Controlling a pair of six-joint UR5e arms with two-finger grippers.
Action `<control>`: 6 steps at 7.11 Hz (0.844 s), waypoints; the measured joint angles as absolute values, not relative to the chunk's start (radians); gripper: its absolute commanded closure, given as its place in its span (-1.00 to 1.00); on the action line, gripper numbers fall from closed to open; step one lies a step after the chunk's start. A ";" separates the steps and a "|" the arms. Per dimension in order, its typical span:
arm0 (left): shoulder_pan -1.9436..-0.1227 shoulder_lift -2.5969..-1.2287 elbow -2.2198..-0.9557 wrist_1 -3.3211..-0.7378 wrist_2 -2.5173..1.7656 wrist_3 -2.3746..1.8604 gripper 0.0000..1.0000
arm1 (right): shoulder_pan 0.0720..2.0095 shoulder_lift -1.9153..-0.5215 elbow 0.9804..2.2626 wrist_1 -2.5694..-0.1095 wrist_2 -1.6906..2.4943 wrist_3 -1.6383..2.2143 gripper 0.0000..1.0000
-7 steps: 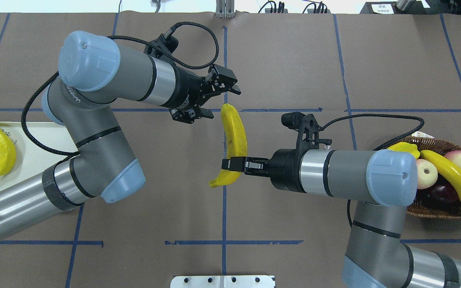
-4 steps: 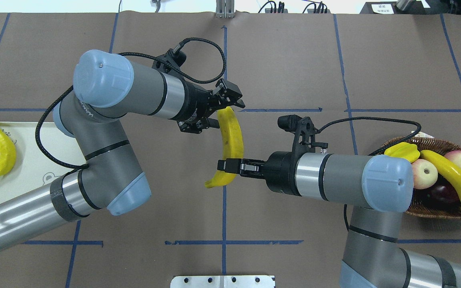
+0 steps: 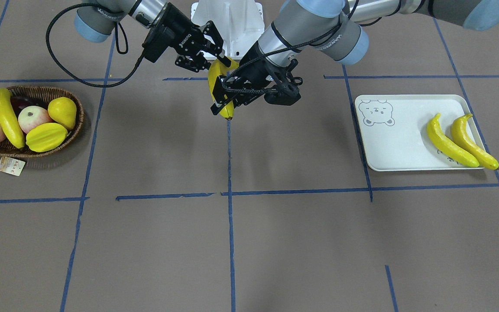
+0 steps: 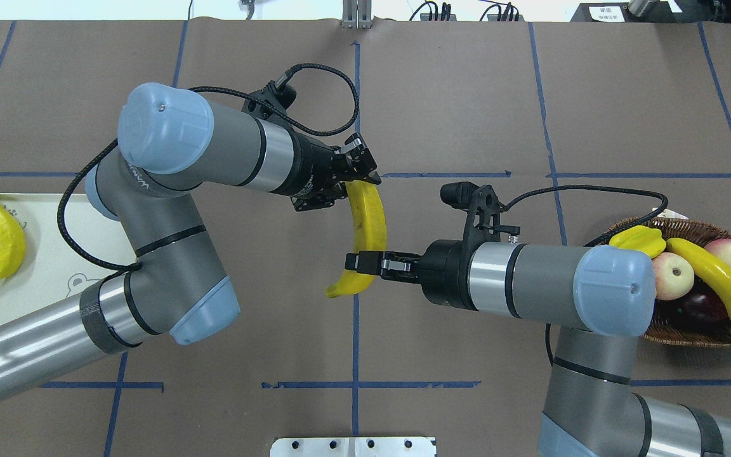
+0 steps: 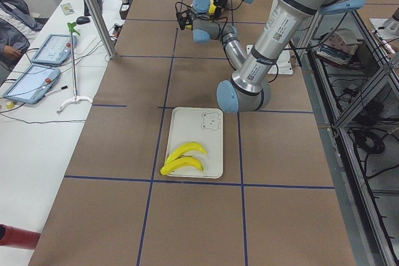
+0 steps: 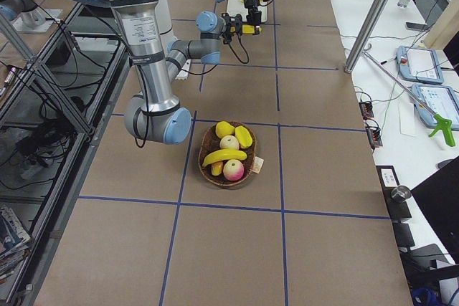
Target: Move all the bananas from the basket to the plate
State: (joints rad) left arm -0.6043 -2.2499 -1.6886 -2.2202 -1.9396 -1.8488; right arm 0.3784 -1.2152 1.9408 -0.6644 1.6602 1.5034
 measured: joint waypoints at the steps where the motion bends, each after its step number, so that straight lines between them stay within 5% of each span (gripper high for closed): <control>1: -0.607 -2.247 -1.689 -2.220 -1.940 -1.845 1.00 | 0.380 -1.215 1.942 -0.667 1.658 1.519 -0.99; 6: -0.639 -2.174 -1.705 -2.154 -1.938 -1.813 1.00 | 0.476 -1.221 1.964 -0.835 1.787 1.515 -0.99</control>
